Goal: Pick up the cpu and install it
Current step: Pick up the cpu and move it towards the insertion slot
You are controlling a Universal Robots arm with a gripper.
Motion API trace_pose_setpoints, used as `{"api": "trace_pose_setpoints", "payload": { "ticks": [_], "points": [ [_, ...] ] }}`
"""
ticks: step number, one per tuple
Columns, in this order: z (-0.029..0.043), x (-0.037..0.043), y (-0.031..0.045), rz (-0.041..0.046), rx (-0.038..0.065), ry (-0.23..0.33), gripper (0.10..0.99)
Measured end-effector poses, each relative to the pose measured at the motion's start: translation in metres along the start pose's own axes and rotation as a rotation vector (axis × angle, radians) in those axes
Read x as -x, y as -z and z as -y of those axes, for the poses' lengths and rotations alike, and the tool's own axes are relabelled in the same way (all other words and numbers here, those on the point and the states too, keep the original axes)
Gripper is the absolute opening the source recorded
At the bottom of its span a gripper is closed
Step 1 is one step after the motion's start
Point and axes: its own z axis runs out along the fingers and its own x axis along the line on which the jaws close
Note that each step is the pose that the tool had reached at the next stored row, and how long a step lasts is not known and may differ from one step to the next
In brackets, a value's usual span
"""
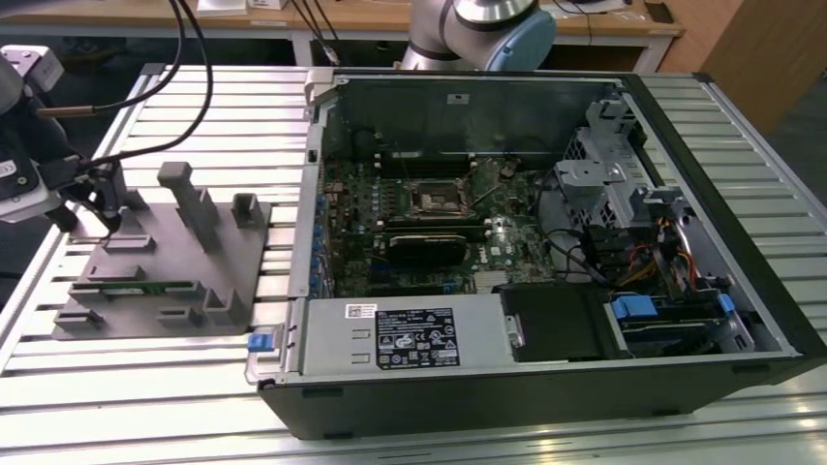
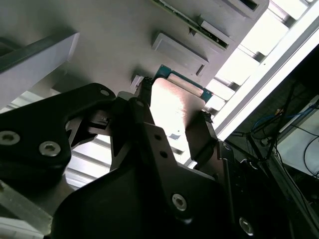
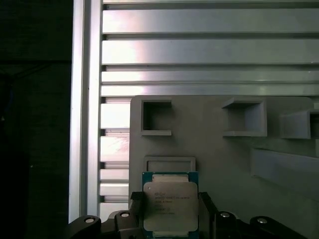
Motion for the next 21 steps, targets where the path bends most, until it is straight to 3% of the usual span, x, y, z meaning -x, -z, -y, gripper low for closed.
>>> {"api": "trace_pose_setpoints", "payload": {
  "ticks": [21],
  "points": [
    [-0.0007, -0.0002, 0.0100, -0.0002, 0.000, 0.000, 0.525]
  ]
}}
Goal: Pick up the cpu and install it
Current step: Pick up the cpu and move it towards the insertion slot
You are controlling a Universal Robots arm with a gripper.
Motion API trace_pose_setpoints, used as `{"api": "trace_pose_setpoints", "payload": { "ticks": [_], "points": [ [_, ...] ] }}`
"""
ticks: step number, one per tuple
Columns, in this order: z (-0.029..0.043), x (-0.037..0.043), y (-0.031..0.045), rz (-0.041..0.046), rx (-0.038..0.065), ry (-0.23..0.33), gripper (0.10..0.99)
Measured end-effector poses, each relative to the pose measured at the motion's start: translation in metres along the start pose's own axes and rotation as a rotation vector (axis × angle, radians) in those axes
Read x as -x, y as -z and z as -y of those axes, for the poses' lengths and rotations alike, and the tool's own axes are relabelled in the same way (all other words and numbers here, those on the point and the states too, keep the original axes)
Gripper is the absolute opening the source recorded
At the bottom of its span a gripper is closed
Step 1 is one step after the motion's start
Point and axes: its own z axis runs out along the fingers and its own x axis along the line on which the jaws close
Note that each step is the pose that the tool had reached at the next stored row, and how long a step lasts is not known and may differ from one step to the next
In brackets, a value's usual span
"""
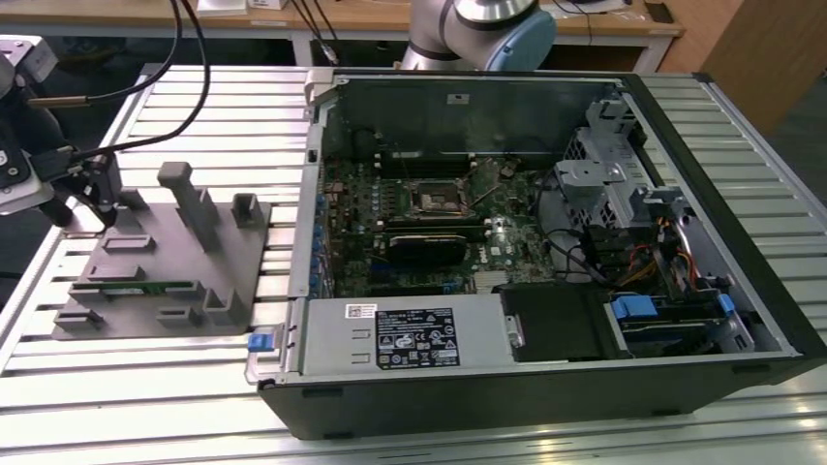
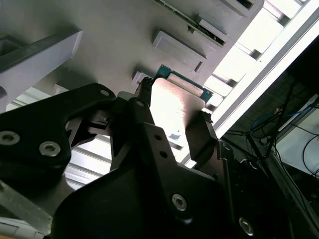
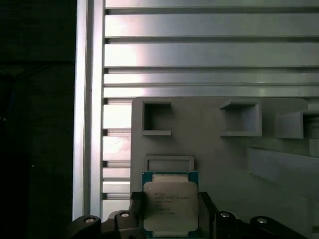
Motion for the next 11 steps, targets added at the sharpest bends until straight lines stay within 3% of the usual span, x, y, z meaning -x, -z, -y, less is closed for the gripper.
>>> {"api": "trace_pose_setpoints", "payload": {
  "ticks": [11],
  "points": [
    [-0.0004, -0.0001, 0.0060, 0.0001, 0.000, 0.000, 0.525]
  ]
}}
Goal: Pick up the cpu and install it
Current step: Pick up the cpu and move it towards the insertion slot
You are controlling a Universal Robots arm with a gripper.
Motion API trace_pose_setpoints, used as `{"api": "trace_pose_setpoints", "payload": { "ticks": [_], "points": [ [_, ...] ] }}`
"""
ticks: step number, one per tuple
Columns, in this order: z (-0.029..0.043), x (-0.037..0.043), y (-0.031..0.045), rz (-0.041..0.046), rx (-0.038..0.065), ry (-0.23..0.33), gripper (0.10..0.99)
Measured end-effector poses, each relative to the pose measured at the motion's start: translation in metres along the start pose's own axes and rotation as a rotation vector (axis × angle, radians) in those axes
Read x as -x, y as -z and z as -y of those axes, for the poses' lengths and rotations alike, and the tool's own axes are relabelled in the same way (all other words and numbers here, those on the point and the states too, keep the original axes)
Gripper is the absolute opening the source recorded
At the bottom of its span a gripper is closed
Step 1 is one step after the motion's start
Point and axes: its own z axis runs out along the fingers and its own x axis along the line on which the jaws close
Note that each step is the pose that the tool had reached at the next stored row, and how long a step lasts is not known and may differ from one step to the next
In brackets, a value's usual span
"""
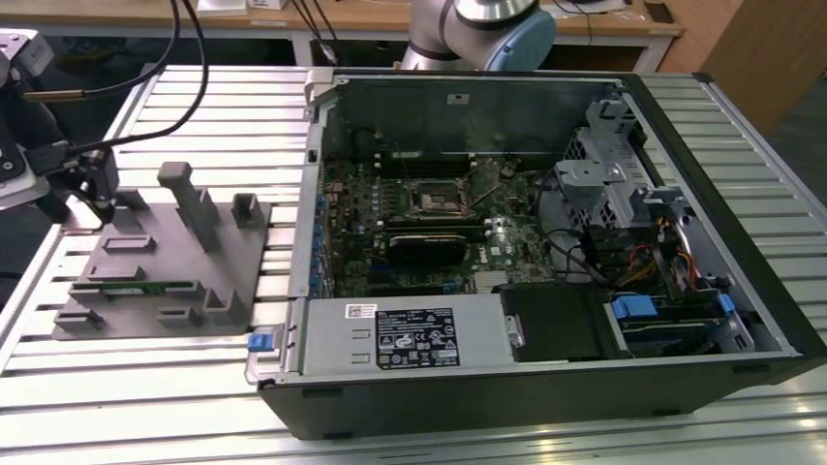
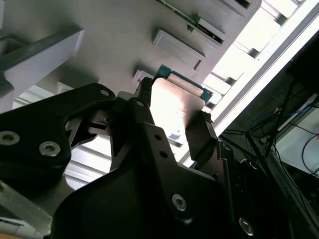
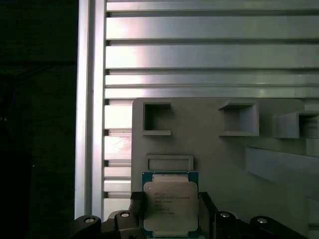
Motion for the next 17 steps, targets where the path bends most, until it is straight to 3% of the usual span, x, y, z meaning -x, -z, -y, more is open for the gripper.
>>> {"api": "trace_pose_setpoints", "payload": {
  "ticks": [17],
  "points": [
    [-0.0007, -0.0001, 0.0095, -0.0001, 0.000, -0.001, 0.525]
  ]
}}
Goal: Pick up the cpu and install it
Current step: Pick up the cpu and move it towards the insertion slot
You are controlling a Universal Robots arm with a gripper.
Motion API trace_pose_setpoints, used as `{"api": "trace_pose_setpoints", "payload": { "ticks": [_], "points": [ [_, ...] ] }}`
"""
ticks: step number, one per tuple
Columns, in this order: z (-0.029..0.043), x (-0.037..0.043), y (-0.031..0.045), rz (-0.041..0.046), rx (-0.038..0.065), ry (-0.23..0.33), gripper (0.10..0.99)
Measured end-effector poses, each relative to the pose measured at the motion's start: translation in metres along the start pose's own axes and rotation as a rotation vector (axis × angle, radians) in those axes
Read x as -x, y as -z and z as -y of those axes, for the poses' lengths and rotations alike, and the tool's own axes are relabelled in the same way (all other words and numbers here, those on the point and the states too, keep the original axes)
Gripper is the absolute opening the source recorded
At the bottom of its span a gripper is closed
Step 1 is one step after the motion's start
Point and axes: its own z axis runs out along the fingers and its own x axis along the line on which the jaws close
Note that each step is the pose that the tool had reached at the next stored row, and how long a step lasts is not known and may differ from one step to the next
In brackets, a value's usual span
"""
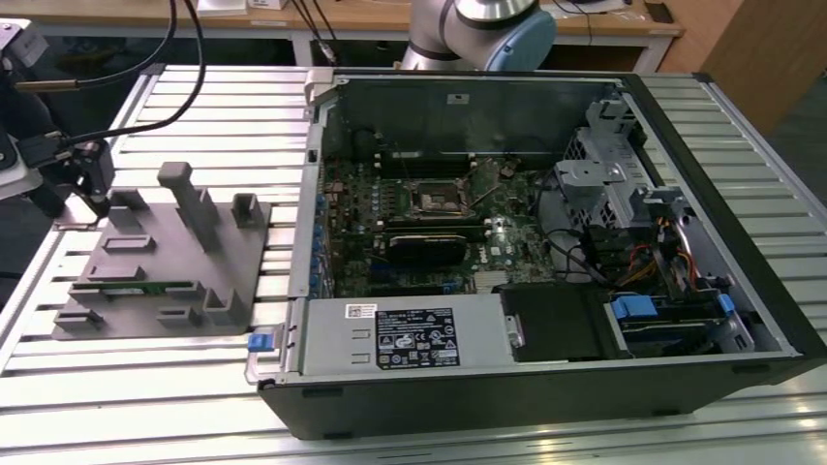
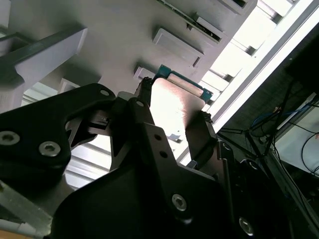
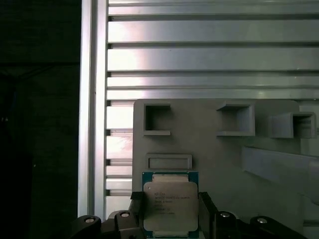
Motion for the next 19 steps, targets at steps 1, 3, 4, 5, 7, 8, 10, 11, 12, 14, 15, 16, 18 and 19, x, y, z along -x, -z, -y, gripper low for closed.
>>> {"api": "trace_pose_setpoints", "payload": {
  "ticks": [1, 3, 4, 5, 7, 8, 10, 11, 12, 14, 15, 16, 18, 19],
  "points": [
    [0.0000, 0.0000, 0.0004, 0.0001, 0.000, 0.000, 0.525],
    [-0.0001, 0.0000, 0.0014, 0.0000, 0.000, 0.000, 0.525],
    [-0.0001, 0.0000, 0.0019, 0.0001, 0.000, 0.000, 0.525],
    [-0.0001, 0.0000, 0.0023, 0.0001, 0.000, 0.000, 0.525],
    [-0.0002, 0.0000, 0.0035, -0.0001, 0.000, -0.001, 0.525],
    [-0.0003, 0.0000, 0.0040, 0.0001, 0.000, -0.001, 0.525],
    [-0.0003, -0.0001, 0.0048, 0.0003, 0.000, -0.001, 0.525],
    [-0.0004, -0.0001, 0.0053, 0.0002, 0.000, -0.001, 0.525],
    [-0.0004, -0.0001, 0.0058, 0.0001, 0.000, -0.001, 0.525],
    [-0.0004, -0.0001, 0.0065, 0.0003, 0.000, -0.001, 0.525],
    [-0.0005, -0.0001, 0.0070, 0.0002, 0.000, -0.001, 0.525],
    [-0.0005, -0.0001, 0.0075, 0.0001, 0.000, -0.002, 0.525],
    [-0.0006, -0.0001, 0.0081, 0.0003, 0.000, -0.002, 0.525],
    [-0.0007, -0.0001, 0.0084, 0.0003, 0.000, -0.002, 0.525]
  ]
}}
